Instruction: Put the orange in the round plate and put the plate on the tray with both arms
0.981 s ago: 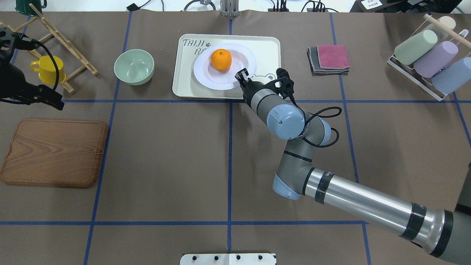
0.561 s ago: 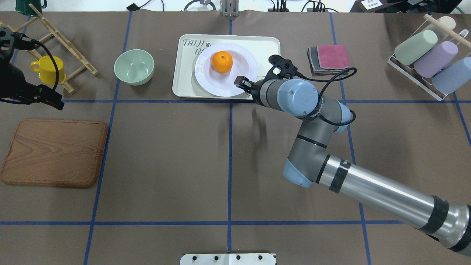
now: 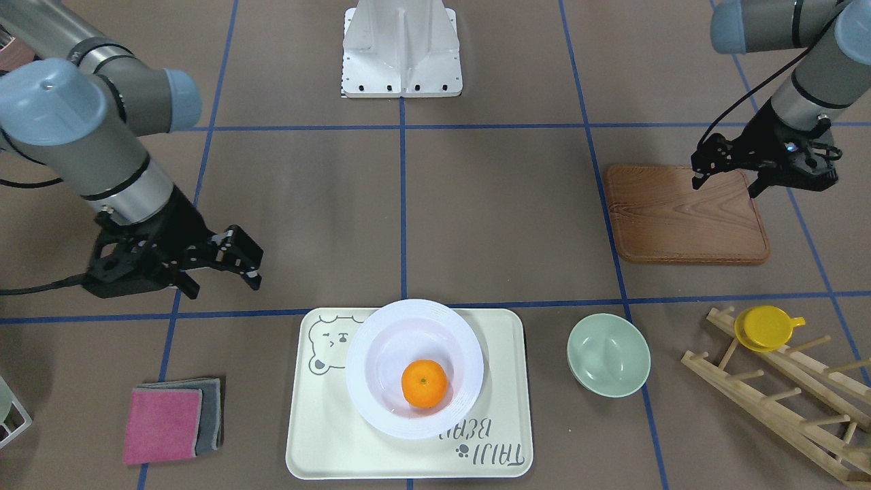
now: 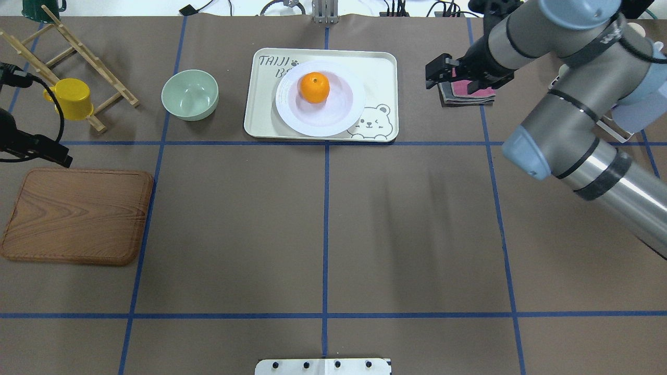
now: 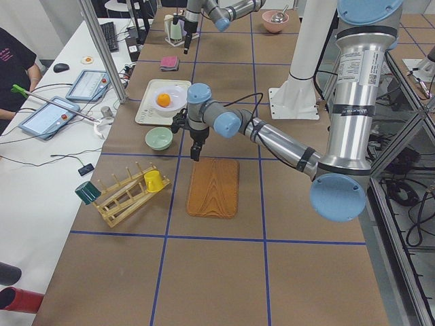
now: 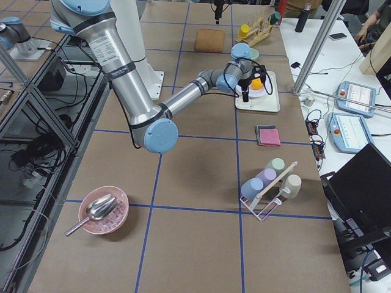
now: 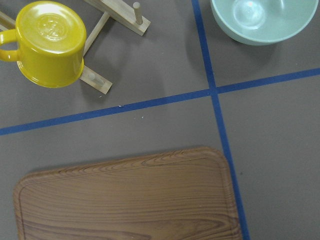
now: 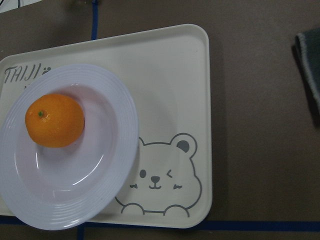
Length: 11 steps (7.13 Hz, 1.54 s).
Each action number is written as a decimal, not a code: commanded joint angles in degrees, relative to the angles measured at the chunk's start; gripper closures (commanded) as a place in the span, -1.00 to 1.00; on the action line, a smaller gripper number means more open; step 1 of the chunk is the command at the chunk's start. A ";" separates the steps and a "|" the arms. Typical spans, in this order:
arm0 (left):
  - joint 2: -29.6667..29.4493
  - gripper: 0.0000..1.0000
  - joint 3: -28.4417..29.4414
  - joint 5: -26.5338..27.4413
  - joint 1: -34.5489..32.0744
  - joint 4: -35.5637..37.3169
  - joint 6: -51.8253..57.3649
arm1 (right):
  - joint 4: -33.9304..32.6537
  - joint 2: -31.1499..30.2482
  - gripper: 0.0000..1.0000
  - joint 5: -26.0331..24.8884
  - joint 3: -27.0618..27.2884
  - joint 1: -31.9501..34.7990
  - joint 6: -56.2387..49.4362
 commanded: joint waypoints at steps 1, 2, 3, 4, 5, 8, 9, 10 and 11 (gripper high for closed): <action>3.72 -0.96 3.46 -0.50 -4.10 -4.49 6.73 | -0.68 -8.92 -1.00 4.24 1.81 8.02 -14.78; 4.34 -0.96 4.52 -0.42 -5.34 -3.88 8.78 | -0.60 -15.14 -1.00 7.48 2.59 12.85 -20.17; 4.34 -0.97 5.75 -0.42 -7.62 -2.39 11.93 | -1.55 -21.29 -1.00 10.03 3.47 16.55 -26.05; 4.43 -0.97 6.80 -0.42 -9.56 0.75 17.62 | -2.35 -28.49 -1.00 9.53 5.13 18.42 -32.20; 4.61 -0.98 7.77 -0.51 -11.05 2.35 18.46 | -2.96 -32.82 -1.00 8.22 4.62 20.61 -41.14; 7.50 -0.98 8.40 -5.24 -14.57 2.28 18.38 | -10.00 -36.29 -1.00 6.63 4.71 22.82 -44.21; 7.94 -0.98 8.48 -5.34 -14.67 2.28 18.12 | -10.09 -36.56 -1.00 7.41 4.79 23.44 -44.30; 8.12 -0.98 8.40 -5.43 -14.67 2.19 18.03 | -10.09 -36.91 -1.00 7.42 5.06 23.53 -44.30; 8.12 -0.98 8.48 -5.34 -14.67 2.19 17.94 | -10.09 -37.09 -1.00 7.42 5.32 23.62 -44.30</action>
